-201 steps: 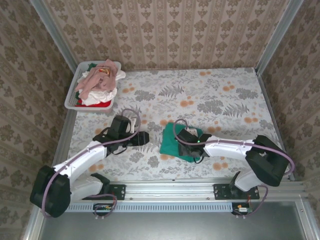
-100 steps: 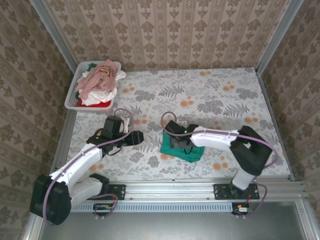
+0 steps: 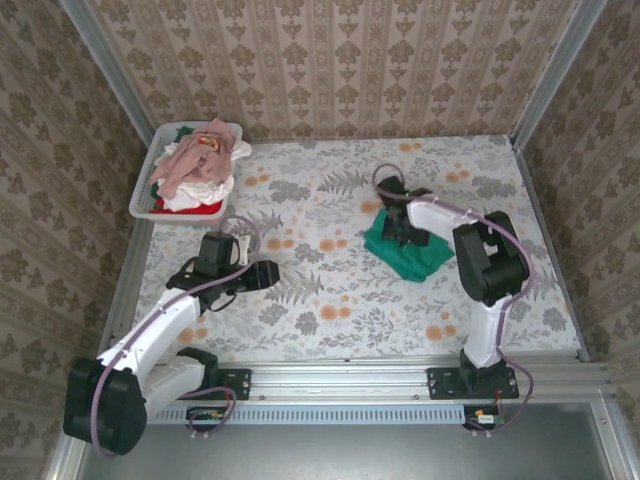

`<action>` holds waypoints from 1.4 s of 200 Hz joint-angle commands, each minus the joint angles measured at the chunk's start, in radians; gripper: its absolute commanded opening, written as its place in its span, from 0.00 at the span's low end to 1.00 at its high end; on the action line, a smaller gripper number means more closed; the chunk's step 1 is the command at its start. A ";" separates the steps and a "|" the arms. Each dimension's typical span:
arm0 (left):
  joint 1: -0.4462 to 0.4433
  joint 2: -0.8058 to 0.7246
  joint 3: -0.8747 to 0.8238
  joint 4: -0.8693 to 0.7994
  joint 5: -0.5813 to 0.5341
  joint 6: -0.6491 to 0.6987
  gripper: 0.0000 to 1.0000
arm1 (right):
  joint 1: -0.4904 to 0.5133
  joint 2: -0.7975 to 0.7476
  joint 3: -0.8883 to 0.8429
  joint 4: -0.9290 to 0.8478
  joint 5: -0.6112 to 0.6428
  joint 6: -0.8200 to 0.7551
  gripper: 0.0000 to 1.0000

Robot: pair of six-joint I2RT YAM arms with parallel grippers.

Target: Fold and stack the t-shirts

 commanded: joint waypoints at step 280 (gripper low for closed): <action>0.075 -0.050 0.043 0.003 0.004 0.044 0.68 | -0.353 0.361 0.668 -0.170 -0.218 -0.306 0.66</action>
